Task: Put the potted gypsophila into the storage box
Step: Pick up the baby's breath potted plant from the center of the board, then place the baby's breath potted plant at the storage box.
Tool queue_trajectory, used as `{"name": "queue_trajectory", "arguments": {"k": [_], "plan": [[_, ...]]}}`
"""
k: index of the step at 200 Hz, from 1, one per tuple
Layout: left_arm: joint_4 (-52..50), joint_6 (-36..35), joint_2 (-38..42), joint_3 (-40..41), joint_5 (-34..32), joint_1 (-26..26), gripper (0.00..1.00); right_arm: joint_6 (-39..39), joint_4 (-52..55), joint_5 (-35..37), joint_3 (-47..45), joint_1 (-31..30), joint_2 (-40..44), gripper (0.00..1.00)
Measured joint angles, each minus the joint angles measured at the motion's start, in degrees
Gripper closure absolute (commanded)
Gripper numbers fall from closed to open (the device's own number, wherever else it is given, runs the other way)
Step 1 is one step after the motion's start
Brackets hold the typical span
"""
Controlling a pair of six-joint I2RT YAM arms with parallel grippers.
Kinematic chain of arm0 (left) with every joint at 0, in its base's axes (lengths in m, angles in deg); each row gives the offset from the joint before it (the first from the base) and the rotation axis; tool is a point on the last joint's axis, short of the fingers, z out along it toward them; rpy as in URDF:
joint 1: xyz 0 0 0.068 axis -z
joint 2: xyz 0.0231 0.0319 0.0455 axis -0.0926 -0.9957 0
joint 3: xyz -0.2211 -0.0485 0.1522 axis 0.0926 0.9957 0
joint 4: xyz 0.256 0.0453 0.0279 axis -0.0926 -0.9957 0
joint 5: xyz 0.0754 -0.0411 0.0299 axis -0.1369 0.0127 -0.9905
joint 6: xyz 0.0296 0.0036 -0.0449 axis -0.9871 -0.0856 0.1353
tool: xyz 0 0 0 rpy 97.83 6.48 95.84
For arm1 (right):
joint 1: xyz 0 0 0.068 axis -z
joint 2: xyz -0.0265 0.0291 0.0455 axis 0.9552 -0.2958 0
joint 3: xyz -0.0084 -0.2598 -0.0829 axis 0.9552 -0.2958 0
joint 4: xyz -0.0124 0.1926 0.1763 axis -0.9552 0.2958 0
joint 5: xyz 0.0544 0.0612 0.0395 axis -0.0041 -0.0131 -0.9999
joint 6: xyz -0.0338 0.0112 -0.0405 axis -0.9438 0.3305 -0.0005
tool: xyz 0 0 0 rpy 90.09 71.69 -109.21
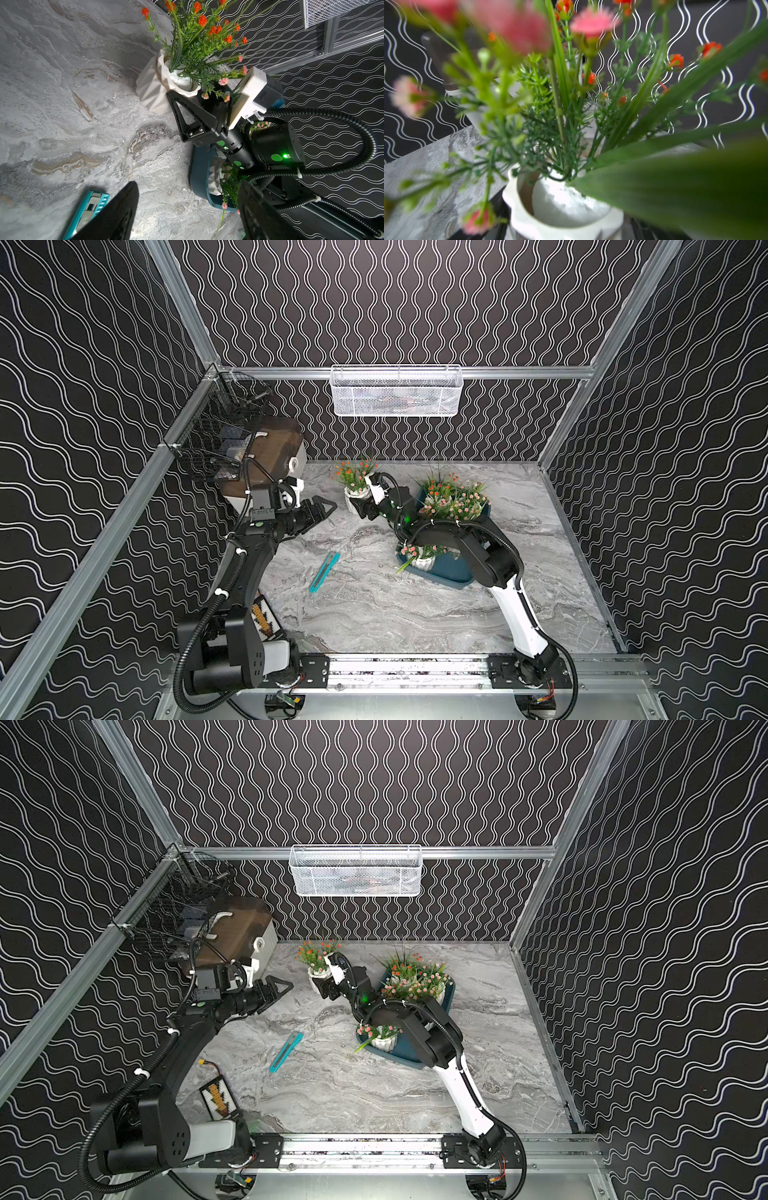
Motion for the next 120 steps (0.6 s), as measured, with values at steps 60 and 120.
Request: {"name": "queue_trajectory", "arguments": {"k": [60,120], "plan": [[0.0,0.0,0.0,0.2,0.0,0.0,0.22,1.3,-3.2,-0.4,-5.4,-0.2,4.8,0.17],[0.0,0.0,0.6,0.2,0.0,-0.1,0.22,2.0,-3.9,-0.9,-9.4,-0.4,12.0,0.17]]}}
